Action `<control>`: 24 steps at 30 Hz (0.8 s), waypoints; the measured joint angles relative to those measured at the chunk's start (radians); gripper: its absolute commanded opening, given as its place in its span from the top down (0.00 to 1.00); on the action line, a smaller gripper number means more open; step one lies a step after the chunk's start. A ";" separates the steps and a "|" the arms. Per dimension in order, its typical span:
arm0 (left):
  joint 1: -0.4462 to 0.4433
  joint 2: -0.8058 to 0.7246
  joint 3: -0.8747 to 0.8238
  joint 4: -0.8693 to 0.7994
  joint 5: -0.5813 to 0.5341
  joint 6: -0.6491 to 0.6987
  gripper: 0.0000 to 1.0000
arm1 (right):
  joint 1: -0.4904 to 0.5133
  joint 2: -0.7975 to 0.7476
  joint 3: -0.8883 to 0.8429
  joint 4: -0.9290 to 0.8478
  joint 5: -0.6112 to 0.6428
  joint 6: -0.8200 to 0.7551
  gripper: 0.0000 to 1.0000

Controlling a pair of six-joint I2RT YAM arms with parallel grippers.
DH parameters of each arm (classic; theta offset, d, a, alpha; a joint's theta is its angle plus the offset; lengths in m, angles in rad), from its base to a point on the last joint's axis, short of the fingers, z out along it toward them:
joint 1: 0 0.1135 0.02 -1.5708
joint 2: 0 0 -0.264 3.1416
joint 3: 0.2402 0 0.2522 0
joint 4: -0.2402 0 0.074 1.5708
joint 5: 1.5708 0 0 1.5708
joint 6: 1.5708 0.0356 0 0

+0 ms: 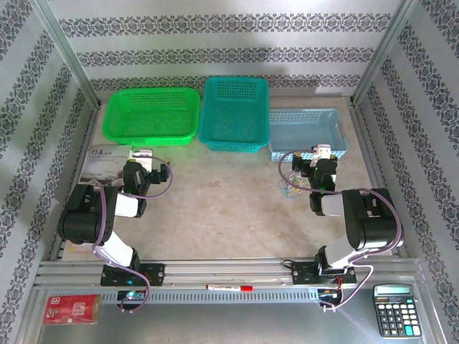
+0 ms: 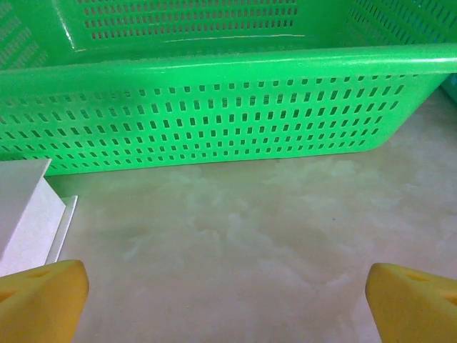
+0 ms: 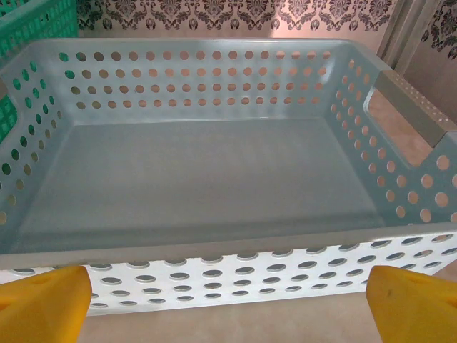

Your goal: Untangle the cables

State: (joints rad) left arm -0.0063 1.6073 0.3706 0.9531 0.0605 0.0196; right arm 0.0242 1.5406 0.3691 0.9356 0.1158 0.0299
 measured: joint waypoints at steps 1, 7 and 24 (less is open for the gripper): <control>0.000 0.000 0.000 0.000 0.000 0.000 0.00 | 0.000 0.000 0.000 0.000 0.000 0.000 0.02; 0.000 0.000 0.000 0.000 0.000 0.000 0.00 | 0.000 0.000 0.000 0.000 0.000 0.000 0.02; 0.001 0.000 0.001 -0.003 -0.043 -0.009 0.00 | 0.000 0.000 0.000 0.000 0.000 0.000 0.02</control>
State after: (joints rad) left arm -0.0051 1.6070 0.3717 0.9504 0.0170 0.0105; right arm 0.0242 1.5406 0.3691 0.9356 0.1158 0.0299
